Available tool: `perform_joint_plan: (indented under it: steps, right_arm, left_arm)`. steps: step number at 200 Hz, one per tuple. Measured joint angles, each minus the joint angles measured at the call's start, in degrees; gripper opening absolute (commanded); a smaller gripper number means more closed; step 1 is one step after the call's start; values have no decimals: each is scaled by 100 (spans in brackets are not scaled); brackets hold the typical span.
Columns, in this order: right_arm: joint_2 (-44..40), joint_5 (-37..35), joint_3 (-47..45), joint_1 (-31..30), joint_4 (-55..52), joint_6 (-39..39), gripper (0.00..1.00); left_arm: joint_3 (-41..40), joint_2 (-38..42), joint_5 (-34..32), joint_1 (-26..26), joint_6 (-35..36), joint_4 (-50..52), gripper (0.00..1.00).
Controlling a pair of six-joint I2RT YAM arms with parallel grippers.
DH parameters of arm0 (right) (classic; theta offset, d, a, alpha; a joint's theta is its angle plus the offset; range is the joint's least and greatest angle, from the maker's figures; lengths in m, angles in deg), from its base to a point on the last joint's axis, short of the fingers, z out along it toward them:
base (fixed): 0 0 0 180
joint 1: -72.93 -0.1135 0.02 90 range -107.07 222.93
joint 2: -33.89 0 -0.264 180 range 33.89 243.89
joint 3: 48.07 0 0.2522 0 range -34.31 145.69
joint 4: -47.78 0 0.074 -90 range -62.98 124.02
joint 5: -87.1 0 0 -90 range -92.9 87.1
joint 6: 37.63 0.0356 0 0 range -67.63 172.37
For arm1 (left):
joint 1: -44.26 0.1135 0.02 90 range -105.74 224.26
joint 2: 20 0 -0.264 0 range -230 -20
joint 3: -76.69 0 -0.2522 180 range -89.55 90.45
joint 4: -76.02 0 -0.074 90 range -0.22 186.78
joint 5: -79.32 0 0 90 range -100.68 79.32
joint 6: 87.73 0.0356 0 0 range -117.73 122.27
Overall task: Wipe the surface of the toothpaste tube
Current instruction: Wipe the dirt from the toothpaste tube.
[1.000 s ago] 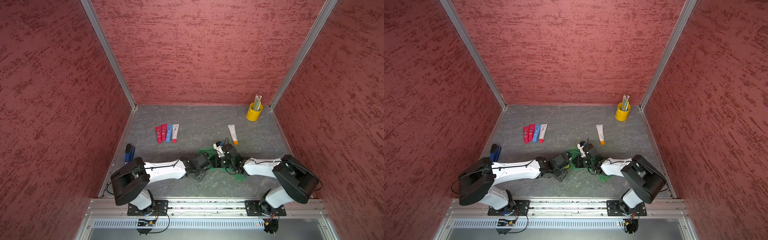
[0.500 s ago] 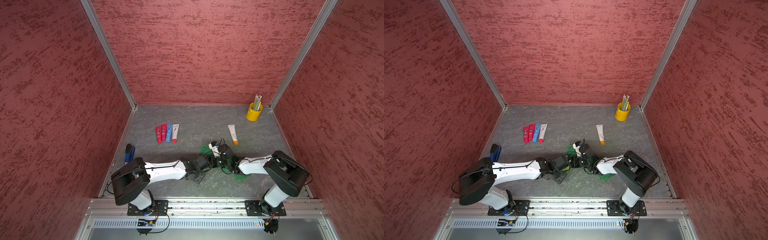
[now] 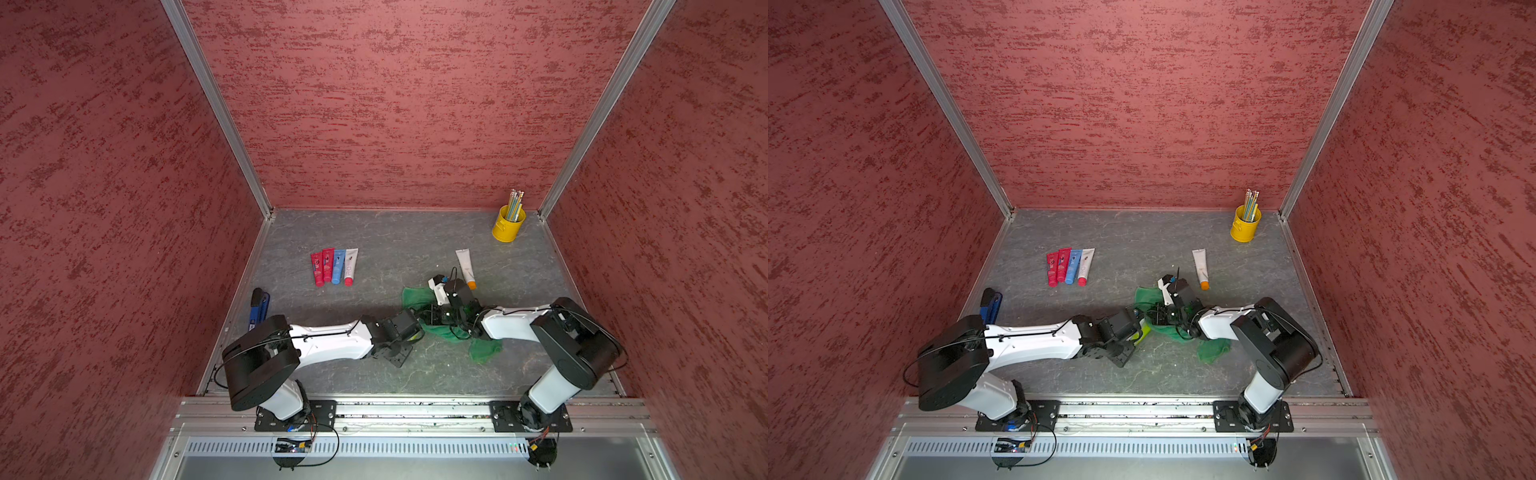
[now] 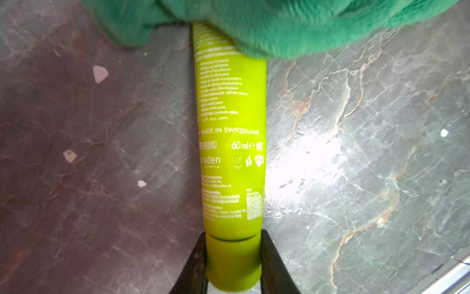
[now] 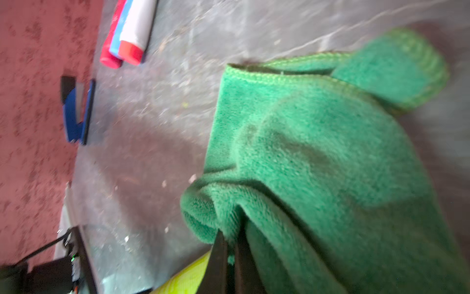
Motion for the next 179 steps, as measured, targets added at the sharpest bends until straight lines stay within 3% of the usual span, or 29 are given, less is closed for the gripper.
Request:
perform_joint_plan:
  steps: [32, 78, 103, 146, 179]
  right_arm:
    - [66, 57, -55, -131, 192, 31, 0]
    - [63, 428, -739, -754, 1624, 595, 0]
    - [68, 463, -868, -820, 1893, 728, 0]
    - [-317, 151, -756, -649, 1056, 498, 0]
    - [-767, -297, -680, -138, 76, 170, 0]
  left_arm:
    - [0, 0, 2, 0, 0, 22, 0]
    - [39, -90, 57, -46, 2, 254, 0]
    - [68, -105, 63, -59, 2, 295, 0]
    - [68, -105, 46, -96, 4, 192, 0]
    - [87, -109, 17, -105, 4, 109, 0]
